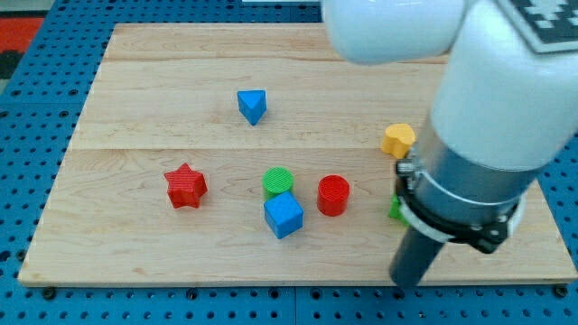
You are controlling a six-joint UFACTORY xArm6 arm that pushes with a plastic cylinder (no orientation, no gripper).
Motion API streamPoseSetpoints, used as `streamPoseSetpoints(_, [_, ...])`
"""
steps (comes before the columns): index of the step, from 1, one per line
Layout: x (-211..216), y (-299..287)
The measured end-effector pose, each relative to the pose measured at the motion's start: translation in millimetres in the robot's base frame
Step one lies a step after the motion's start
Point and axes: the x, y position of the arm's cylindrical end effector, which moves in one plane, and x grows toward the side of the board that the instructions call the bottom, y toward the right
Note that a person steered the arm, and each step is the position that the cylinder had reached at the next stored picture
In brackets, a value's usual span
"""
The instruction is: Drag the cube to the left side
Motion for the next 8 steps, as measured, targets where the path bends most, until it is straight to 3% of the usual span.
streamPoseSetpoints(1, [-12,-33])
streamPoseSetpoints(3, [-56,-8])
streamPoseSetpoints(6, [-64,-144])
streamPoseSetpoints(8, [-64,-151])
